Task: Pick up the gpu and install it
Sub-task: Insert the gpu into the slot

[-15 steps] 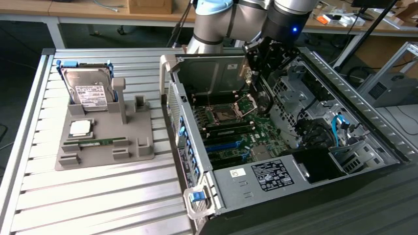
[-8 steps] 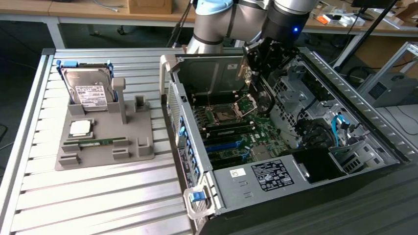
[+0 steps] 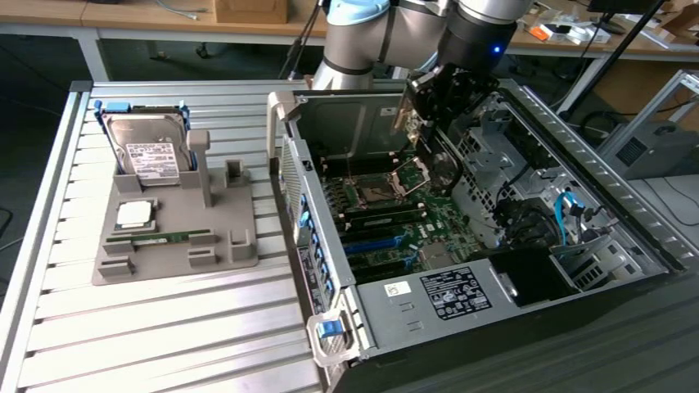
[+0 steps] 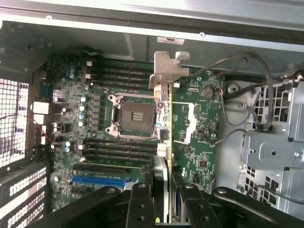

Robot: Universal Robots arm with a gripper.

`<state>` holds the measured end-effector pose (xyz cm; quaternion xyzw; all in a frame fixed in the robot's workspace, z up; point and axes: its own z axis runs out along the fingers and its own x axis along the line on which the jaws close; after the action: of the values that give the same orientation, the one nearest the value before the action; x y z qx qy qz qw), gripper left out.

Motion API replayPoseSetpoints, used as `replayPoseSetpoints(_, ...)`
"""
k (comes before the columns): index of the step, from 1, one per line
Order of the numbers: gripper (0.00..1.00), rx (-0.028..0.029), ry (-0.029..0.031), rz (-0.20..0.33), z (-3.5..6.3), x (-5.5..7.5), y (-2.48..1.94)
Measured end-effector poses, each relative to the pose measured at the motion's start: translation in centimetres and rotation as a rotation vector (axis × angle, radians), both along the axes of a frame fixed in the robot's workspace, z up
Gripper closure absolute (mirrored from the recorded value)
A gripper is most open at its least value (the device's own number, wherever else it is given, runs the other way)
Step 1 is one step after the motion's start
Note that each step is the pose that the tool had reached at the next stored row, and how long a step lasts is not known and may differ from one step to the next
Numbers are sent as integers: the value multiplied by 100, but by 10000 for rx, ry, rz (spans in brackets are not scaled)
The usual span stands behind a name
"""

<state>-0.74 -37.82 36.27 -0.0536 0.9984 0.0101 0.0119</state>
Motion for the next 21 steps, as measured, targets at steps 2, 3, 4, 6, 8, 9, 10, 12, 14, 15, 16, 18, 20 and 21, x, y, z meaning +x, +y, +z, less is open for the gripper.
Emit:
replayPoseSetpoints(2,73,0,0,214,0,0,0)
replayPoseSetpoints(3,73,0,0,303,0,0,0)
replayPoseSetpoints(4,73,0,0,358,0,0,0)
replayPoseSetpoints(6,73,0,0,484,0,0,0)
replayPoseSetpoints(8,73,0,0,636,0,0,0)
replayPoseSetpoints(9,73,0,0,690,0,0,0)
replayPoseSetpoints(10,73,0,0,772,0,0,0)
replayPoseSetpoints(12,73,0,0,883,0,0,0)
replayPoseSetpoints(14,73,0,0,981,0,0,0)
replayPoseSetpoints(15,73,0,0,1040,0,0,0)
replayPoseSetpoints(16,73,0,0,1098,0,0,0)
replayPoseSetpoints(18,73,0,0,1226,0,0,0)
replayPoseSetpoints(20,73,0,0,1352,0,0,0)
replayPoseSetpoints(21,73,0,0,1409,0,0,0)
